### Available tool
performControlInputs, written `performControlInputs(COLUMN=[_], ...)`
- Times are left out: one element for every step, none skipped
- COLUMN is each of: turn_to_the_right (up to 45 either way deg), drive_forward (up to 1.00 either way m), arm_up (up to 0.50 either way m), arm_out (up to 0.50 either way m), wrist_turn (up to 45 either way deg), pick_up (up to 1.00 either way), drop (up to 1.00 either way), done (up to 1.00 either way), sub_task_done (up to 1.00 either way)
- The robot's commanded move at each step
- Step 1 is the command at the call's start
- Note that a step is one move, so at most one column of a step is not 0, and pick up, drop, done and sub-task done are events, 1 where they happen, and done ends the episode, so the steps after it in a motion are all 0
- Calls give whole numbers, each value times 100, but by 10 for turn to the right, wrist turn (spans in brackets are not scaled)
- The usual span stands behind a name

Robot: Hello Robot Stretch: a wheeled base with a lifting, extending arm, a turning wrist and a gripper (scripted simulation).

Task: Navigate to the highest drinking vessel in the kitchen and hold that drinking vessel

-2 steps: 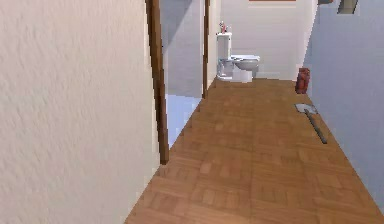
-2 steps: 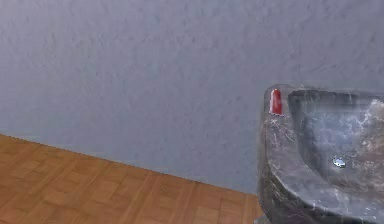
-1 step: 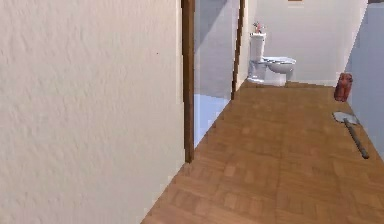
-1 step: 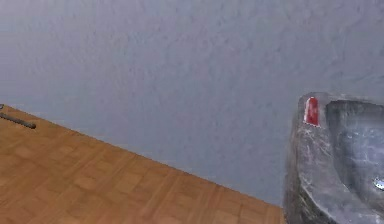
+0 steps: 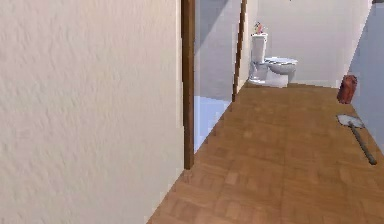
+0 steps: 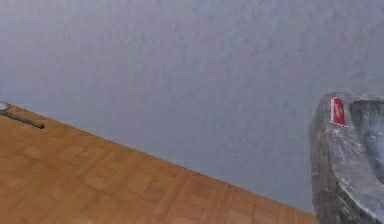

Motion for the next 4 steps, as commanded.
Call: performControlInputs(turn_to_the_right=[210, 0, 30, 0], drive_forward=[0, 100, 0, 80], arm_up=[0, 0, 0, 0], arm_out=[0, 0, 0, 0], wrist_turn=[0, 0, 0, 0], pick_up=[0, 0, 0, 0], drop=[0, 0, 0, 0], done=[0, 0, 0, 0], sub_task_done=[0, 0, 0, 0])
